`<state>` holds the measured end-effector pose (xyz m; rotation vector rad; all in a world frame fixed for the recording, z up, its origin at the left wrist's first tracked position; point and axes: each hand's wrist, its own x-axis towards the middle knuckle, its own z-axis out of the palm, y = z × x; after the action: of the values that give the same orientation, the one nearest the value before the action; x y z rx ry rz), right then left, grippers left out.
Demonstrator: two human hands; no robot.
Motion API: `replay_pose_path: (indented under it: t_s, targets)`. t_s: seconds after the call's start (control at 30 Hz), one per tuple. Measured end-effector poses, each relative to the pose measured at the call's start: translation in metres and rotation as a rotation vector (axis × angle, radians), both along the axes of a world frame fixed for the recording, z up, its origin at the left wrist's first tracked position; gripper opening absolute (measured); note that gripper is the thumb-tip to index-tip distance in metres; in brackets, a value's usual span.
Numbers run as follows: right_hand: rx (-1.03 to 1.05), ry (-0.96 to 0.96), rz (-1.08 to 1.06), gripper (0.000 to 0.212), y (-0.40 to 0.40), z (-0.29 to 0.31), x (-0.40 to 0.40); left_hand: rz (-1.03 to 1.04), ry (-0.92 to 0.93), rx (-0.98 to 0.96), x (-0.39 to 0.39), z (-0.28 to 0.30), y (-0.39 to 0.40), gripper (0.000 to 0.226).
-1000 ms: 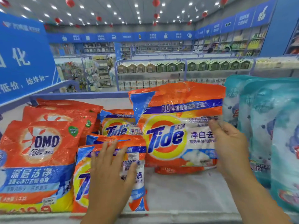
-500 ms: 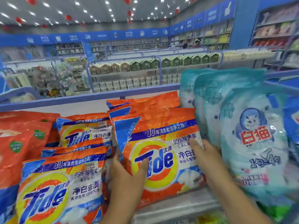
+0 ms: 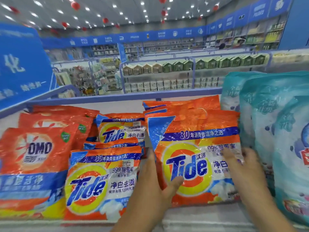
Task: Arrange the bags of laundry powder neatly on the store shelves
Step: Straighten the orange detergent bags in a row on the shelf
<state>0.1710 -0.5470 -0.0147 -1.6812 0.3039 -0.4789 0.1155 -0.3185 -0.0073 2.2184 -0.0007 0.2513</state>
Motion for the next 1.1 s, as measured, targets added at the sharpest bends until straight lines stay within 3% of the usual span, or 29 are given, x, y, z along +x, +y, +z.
replay_pose_path:
  t_s: [0.07, 0.13, 0.2, 0.27, 0.37, 0.5, 0.6, 0.7, 0.83, 0.87, 0.93, 1.0, 1.1]
  targets:
    - [-0.047, -0.046, -0.038, 0.046, 0.008, -0.002, -0.011, 0.02, 0.011, -0.051, -0.016, 0.011, 0.027, 0.081]
    - [-0.147, -0.167, -0.129, 0.054, 0.024, -0.002, -0.026, 0.176, -0.072, -0.089, -0.026, 0.017, 0.063, 0.074]
    - [-0.213, -0.393, -0.094, 0.034, 0.049, 0.008, -0.042, 0.35, -0.284, 0.027, -0.045, 0.024, 0.093, 0.039]
    - [-0.094, -0.451, 0.131, 0.023, 0.082, 0.025, -0.053, 0.461, -0.313, 0.041, -0.055, 0.024, 0.12, 0.033]
    - [0.029, -0.182, 0.534, 0.016, 0.135, 0.027, -0.054, 0.537, -0.122, -0.007, -0.053, 0.018, 0.153, 0.042]
    - [-0.01, 0.135, 0.696, 0.031, 0.188, 0.007, -0.032, 0.485, 0.053, -0.032, -0.044, 0.003, 0.17, 0.037]
    - [0.108, 0.233, 0.69, 0.019, 0.214, -0.004, -0.016, 0.447, 0.133, -0.078, -0.036, -0.008, 0.175, 0.039]
    - [0.234, 0.276, 0.633, 0.022, 0.23, -0.015, -0.006, 0.41, 0.148, -0.172, -0.021, -0.012, 0.183, 0.048]
    - [0.316, 0.298, 0.549, 0.017, 0.237, -0.019, -0.002, 0.333, 0.229, -0.433, 0.007, -0.005, 0.195, 0.047]
    - [0.308, 0.277, 0.51, 0.017, 0.239, -0.018, -0.002, 0.317, 0.223, -0.496, 0.01, -0.004, 0.195, 0.037]
    - [0.268, 0.21, 0.418, 0.015, 0.242, -0.013, -0.002, 0.304, 0.124, -0.549, 0.013, -0.005, 0.192, 0.007]
    - [0.224, 0.101, 0.355, 0.012, 0.247, 0.001, 0.0, 0.314, -0.015, -0.55, 0.019, -0.004, 0.189, 0.016]
    - [0.179, -0.033, 0.23, 0.011, 0.254, 0.018, 0.015, 0.333, -0.184, -0.505, 0.04, 0.004, 0.184, 0.011]
